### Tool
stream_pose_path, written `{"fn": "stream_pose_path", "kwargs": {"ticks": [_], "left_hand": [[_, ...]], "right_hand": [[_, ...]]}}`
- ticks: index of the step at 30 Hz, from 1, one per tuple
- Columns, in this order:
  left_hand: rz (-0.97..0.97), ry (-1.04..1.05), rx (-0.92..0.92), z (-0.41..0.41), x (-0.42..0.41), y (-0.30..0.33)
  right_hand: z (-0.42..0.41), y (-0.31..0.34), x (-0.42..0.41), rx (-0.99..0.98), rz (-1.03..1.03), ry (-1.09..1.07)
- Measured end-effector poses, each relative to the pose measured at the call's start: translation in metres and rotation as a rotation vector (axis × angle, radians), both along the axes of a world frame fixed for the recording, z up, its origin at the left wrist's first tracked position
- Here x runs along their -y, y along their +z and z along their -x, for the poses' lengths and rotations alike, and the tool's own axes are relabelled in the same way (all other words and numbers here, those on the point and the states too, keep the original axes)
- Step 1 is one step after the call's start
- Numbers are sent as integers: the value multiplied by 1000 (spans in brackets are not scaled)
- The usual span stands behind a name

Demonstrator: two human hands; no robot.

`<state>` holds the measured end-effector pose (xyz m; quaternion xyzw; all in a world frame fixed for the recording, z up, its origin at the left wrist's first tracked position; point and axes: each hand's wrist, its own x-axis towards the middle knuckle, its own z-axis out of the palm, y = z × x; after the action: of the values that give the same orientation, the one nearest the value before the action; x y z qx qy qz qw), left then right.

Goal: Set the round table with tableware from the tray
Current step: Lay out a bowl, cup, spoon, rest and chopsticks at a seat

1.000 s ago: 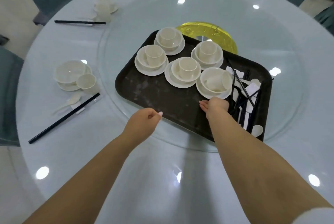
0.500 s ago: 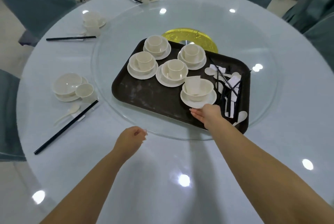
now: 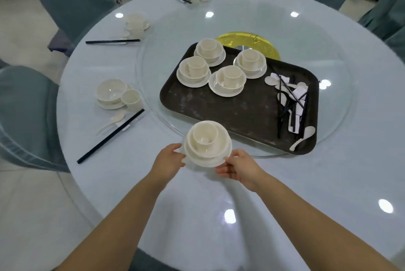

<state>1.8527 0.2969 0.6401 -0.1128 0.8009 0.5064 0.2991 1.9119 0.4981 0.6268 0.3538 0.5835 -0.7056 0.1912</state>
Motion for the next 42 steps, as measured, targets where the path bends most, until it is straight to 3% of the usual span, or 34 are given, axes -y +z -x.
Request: {"fn": "stream_pose_path", "kwargs": {"ticks": [8, 18, 21, 24, 27, 30, 34, 38, 42], "left_hand": [[32, 106, 64, -23, 47, -10], [6, 257, 200, -30, 76, -21], [13, 218, 166, -26, 76, -24], [18, 181, 107, -24, 76, -32], [26, 166, 20, -24, 75, -34], [24, 168, -66, -22, 74, -34], [165, 131, -134, -18, 73, -33], [209, 72, -184, -16, 69, -31], [132, 76, -181, -14, 56, -22]], "right_hand": [[-1, -19, 55, 66, -42, 207], [-1, -51, 91, 103, -83, 172], [4, -57, 92, 106, -155, 212], [5, -59, 88, 98, -388, 300], [9, -56, 83, -30, -597, 272], [19, -46, 88, -147, -517, 219], [35, -33, 108, -129, -407, 371], [46, -29, 124, -100, -517, 567], [50, -23, 126, -102, -481, 470]]}}
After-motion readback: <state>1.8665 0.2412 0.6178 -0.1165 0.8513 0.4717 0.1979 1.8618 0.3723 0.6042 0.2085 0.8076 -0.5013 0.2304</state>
